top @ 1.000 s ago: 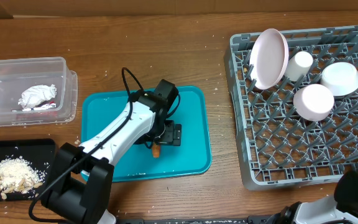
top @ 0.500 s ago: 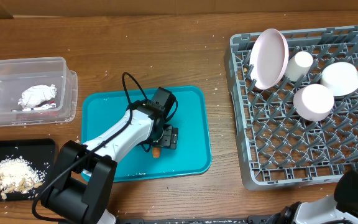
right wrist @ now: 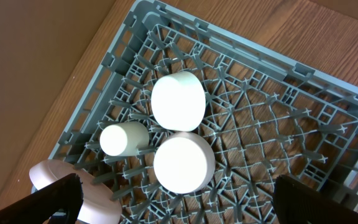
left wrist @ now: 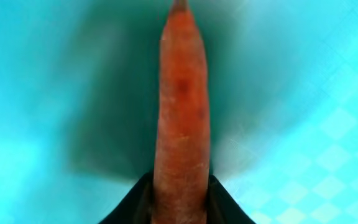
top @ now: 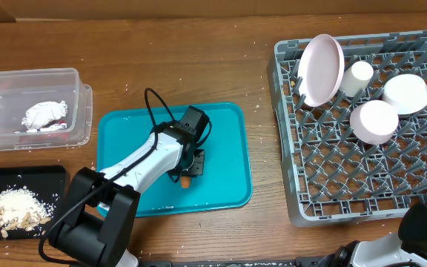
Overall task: Sort waste into correct bins and load items into the dishwasher
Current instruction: 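Carry the carrot left and drop it onto the black rice tray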
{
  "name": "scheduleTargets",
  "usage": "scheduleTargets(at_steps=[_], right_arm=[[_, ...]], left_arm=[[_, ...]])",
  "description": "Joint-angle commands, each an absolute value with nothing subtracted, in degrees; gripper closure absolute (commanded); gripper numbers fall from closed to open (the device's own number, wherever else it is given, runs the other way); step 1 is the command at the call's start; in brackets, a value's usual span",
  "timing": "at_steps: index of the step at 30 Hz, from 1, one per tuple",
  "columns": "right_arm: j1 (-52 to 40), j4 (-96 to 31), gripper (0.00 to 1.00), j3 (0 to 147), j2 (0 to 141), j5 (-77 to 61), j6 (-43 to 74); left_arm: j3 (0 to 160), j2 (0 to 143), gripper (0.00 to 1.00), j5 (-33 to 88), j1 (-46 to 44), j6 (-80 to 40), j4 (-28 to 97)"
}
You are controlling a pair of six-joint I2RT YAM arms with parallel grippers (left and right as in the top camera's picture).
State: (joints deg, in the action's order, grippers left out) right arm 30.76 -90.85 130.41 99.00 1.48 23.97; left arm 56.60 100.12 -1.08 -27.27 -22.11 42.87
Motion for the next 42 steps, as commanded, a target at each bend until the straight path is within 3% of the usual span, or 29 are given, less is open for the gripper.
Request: scheduleTargets(at_steps=[1, 5, 7, 11, 14, 22, 32, 42], right_arm=[[30.83, -90.54, 0.0, 131.22, 98.83, 1.34, 24.27], [30.83, -90.54, 0.0, 131.22, 98.83, 1.34, 24.25], [30.83, -90.54, 0.0, 131.22, 98.83, 1.34, 24.27], [30.83, -90.54, 0.0, 131.22, 98.83, 1.34, 24.27], [30.83, -90.54, 0.0, 131.22, 98.83, 1.34, 24.27], [30.83, -90.54, 0.0, 131.22, 98.83, 1.34, 24.27], [30.83, -90.54, 0.0, 131.22, 98.83, 1.34, 24.27], [30.83, -90.54, 0.0, 131.22, 98.83, 1.34, 24.27]], left_arm=[[55.94, 100.01, 0.81, -1.65, -26.98, -22.31, 42.89], [59.72, 100.01, 0.81, -2.09, -26.89, -22.31, 46.3], [65.32, 99.98, 0.89, -3.88, -26.59, -22.31, 50.52], [76.01, 99.98, 0.87, -7.73, -23.83, -22.79, 57.87], [83.11, 99.98, 0.94, -8.43, -19.79, -23.86, 62.92], [96.49, 99.96, 0.94, -8.54, 2.02, -32.58, 76.23], [94.67, 99.98, 0.89, -2.98, 34.35, -39.38, 78.37], [83.7, 100.01, 0.84, -3.53, 46.81, -39.0, 69.63]])
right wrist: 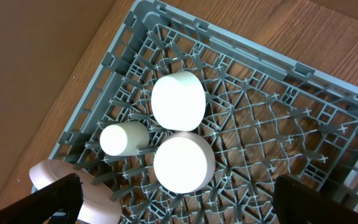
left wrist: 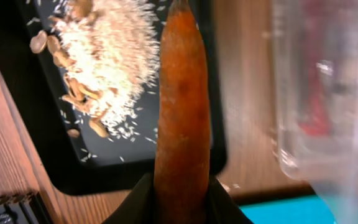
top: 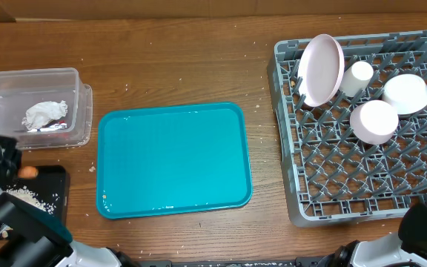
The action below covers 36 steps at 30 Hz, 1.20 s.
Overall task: Sort waste into correct bins and load items into the dishwasher
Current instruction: 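Carry the carrot left and drop it onto the black rice tray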
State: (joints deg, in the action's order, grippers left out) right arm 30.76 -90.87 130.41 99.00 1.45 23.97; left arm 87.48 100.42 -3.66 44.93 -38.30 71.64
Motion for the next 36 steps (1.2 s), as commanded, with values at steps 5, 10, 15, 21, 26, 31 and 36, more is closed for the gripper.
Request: scheduleTargets(at_steps=[5, 10, 15, 21, 26, 31, 36], right_arm=[[30.83, -90.54, 0.0, 131.22, 98.83, 1.34, 24.27], [30.83, -90.54, 0.0, 131.22, 98.83, 1.34, 24.27], [30.83, -90.54, 0.0, 131.22, 98.83, 1.34, 24.27], [30.83, -90.54, 0.0, 131.22, 98.83, 1.34, 24.27], [30.83, -90.54, 0.0, 131.22, 98.83, 1.34, 24.27], [30.83, -90.54, 0.0, 131.22, 98.83, 1.34, 24.27], [30.83, -90.54, 0.0, 131.22, 98.83, 1.34, 24.27]], left_arm=[[77.06, 100.01, 0.73, -3.66, 48.95, -37.04, 62.78], [70.81, 100.01, 0.7, -6.33, 49.28, -34.7, 55.55], [67.07, 100.03, 0.66, -6.42, 49.28, -34.7, 51.16], [66.74, 100.01, 0.63, -5.72, 49.28, -34.41, 51.13], [70.35, 99.94, 0.64, 0.84, 49.28, -29.15, 56.27], [77.8, 99.9, 0.66, 8.21, 49.28, -25.91, 64.23], [85.27, 95.11, 0.66, 15.94, 49.25, -22.65, 71.79]])
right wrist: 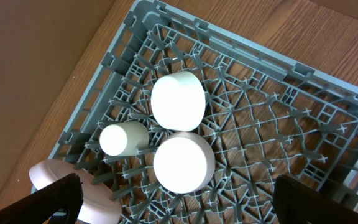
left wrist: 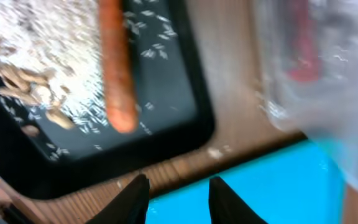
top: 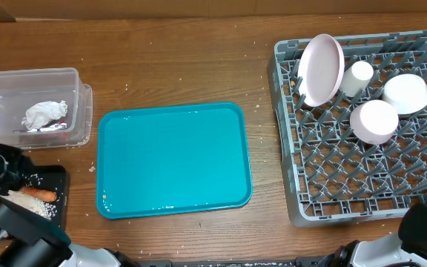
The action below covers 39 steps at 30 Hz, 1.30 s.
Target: Sort waste into correct bins and load items into the dishwasher
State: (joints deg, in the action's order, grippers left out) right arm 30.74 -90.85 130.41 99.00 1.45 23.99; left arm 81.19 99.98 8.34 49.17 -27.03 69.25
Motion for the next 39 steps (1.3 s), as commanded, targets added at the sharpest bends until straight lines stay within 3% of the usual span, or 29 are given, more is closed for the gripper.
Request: scheduleTargets(at_steps=[1, 6, 7, 9, 14, 15, 16, 20, 39], right_arm=[[30.83, -90.54, 0.0, 131.22, 98.83, 1.34, 24.27], [30.83, -90.54, 0.0, 131.22, 98.83, 1.34, 24.27], [30.83, -90.54, 0.0, 131.22, 98.83, 1.34, 24.27], [30.83, -90.54, 0.0, 131.22, 98.83, 1.34, 24.27], [30.83, -90.54, 0.0, 131.22, 98.83, 1.34, 24.27], [30.83, -90.54, 0.0, 131.22, 98.83, 1.34, 24.27], [30.83, -90.54, 0.0, 131.22, 98.83, 1.34, 24.27], [30.83, -90.54, 0.0, 131.22, 98.83, 1.34, 24.27], [30.83, -90.54, 0.0, 131.22, 98.83, 1.34, 24.27]], left_arm=[[85.49, 90.98, 0.64, 16.58, 49.21, -22.02, 73.1], [85.45, 80.77, 0.56, 16.51, 49.15, -21.1, 76.62], [85.45, 77.17, 0.43, 16.32, 49.15, -20.71, 77.89], [85.45, 74.24, 0.26, 16.45, 49.15, -20.78, 79.44], [85.43, 69.56, 0.21, 20.16, 48.25, -20.73, 86.94], [85.43, 69.01, 0.16, 20.49, 47.9, -20.78, 88.77], [85.43, 68.64, 0.0, 20.64, 47.68, -21.08, 90.28], [85.36, 68.12, 0.0, 20.84, 47.44, -24.47, 96.82], [85.27, 68.55, 0.0, 17.78, 47.4, -22.48, 96.82]])
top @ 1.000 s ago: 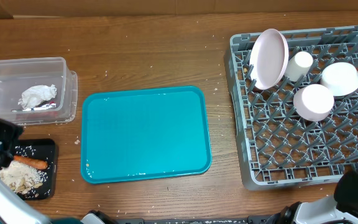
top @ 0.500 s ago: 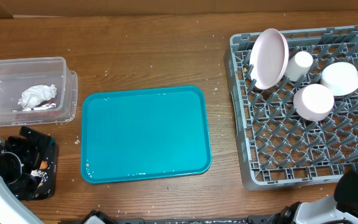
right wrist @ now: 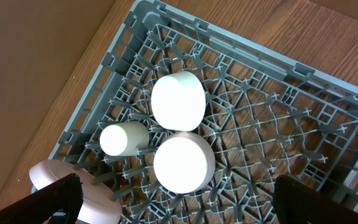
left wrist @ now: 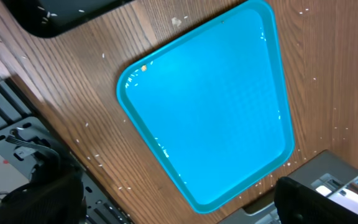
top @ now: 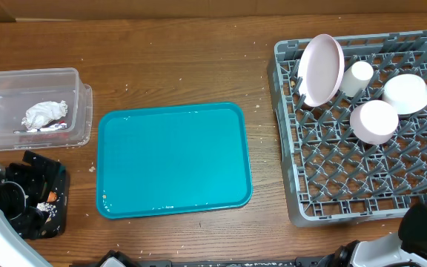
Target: Sort waste into correct bins and load items into the dishwasher
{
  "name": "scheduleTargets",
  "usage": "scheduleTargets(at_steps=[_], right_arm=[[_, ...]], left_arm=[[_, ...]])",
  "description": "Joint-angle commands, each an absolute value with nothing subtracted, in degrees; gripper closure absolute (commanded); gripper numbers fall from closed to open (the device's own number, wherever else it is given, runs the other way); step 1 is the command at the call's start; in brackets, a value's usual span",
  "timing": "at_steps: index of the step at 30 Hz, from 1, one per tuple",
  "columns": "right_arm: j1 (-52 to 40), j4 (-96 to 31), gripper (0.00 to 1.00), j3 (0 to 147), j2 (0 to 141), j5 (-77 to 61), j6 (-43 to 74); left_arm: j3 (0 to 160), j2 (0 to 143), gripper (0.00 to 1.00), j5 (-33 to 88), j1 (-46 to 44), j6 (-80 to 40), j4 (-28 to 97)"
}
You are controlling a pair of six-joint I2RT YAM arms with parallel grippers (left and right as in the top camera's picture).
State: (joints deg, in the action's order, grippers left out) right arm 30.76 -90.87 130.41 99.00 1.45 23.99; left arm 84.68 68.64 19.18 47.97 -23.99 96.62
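My left gripper [left wrist: 179, 208] is open and holds nothing; its dark fingers show only at the lower corners of the left wrist view. That view looks down from high up on the empty teal tray [left wrist: 216, 112]. Overhead, the left arm [top: 17, 196] covers most of the black food-waste tray [top: 58, 179]. A small orange spot, perhaps the carrot [top: 50, 196], shows beside the arm. My right gripper [right wrist: 179, 208] is open above the grey dish rack [right wrist: 104, 93]. The rack holds a pink plate [top: 321, 68] and three white cups [top: 376, 121].
A clear bin [top: 81, 111] at the far left holds a crumpled wrapper [top: 44, 113]. The teal tray [top: 173, 159] lies mid-table and the dish rack [top: 284, 148] fills the right side. Rice grains are scattered over the wooden table. The right arm [top: 425, 226] sits at the bottom right.
The left gripper, then open low over the black tray with the carrot lying on the rice, is now higher and faces the teal tray. The right arm has not moved.
The left gripper was shut on the carrot on the teal tray. Then it held the carrot above the black tray of rice. Then the carrot lay in that tray with the gripper open. Now the gripper is raised and empty, and the teal tray is bare.
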Motion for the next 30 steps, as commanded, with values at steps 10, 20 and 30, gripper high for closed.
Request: scheduleTargets(at_steps=[10, 20, 30], right_arm=[[30.83, -90.54, 0.0, 131.22, 98.83, 1.34, 24.27], [30.83, -90.54, 0.0, 131.22, 98.83, 1.34, 24.25], [30.83, -90.54, 0.0, 131.22, 98.83, 1.34, 24.27]], left_arm=[[83.88, 61.19, 0.0, 14.68, 23.42, -18.79, 84.4], [64.42, 47.27, 0.0, 13.34, 4.38, 1.02, 58.78], [51.53, 38.15, 0.0, 15.11, 3.64, -3.27, 56.4]])
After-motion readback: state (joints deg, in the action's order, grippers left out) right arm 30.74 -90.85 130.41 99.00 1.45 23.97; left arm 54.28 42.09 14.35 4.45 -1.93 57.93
